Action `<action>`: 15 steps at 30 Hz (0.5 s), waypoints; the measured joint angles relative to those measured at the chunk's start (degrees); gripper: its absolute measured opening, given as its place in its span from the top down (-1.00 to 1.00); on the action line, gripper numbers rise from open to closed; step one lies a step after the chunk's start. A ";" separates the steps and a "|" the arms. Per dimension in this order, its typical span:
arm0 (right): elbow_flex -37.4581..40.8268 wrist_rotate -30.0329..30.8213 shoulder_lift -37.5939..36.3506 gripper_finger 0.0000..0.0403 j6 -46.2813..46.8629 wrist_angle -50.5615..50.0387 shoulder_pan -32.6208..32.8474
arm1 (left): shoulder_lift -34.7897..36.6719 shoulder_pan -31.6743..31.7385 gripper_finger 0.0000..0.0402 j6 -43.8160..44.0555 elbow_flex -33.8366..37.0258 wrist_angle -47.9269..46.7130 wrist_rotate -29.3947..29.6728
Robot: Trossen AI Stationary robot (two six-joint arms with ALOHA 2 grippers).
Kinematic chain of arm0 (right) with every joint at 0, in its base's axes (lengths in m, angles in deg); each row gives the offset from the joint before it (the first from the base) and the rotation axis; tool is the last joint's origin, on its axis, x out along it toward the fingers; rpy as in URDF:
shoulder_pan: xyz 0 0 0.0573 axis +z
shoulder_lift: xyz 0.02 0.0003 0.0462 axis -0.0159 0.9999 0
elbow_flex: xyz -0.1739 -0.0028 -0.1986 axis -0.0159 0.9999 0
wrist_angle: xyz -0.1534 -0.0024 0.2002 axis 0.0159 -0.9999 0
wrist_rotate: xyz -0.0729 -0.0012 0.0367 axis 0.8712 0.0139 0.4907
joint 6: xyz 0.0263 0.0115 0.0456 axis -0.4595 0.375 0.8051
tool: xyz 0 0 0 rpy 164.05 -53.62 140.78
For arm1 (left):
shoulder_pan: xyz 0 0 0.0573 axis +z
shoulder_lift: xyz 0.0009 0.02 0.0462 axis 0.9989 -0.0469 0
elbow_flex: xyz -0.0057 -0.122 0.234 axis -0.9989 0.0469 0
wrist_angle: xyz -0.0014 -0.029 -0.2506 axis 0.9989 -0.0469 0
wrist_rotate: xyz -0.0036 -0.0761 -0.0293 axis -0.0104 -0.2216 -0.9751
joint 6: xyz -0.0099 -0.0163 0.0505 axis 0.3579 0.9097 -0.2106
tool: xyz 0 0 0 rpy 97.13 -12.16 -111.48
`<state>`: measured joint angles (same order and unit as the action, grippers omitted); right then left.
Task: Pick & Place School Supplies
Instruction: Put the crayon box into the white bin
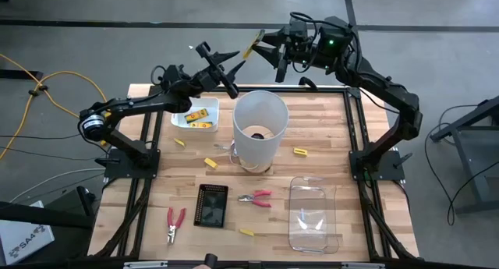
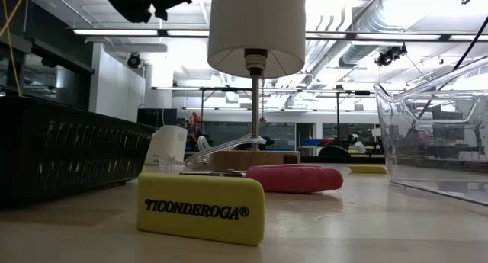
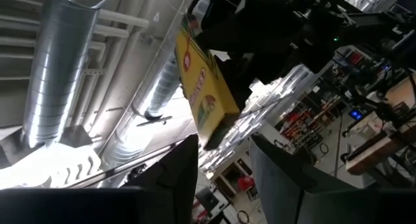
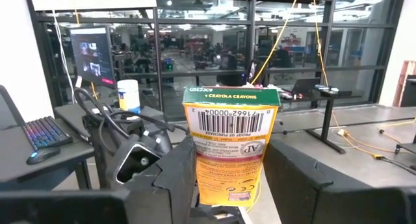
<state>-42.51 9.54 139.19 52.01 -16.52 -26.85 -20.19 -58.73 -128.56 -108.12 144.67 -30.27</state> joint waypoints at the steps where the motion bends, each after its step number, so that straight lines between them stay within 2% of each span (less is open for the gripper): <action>1: 0.00 -0.18 0.00 0.21 0.00 0.00 0.00 | 0.00 0.00 0.34 0.30 -0.34 -0.10 -0.02; 15: 0.00 -0.82 0.00 0.21 0.30 1.42 0.07 | 0.00 0.02 0.34 1.53 -1.56 -0.95 -2.25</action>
<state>-42.51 8.72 139.19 52.30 -15.10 -26.78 -20.19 -58.72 -127.03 -109.68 143.72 -32.52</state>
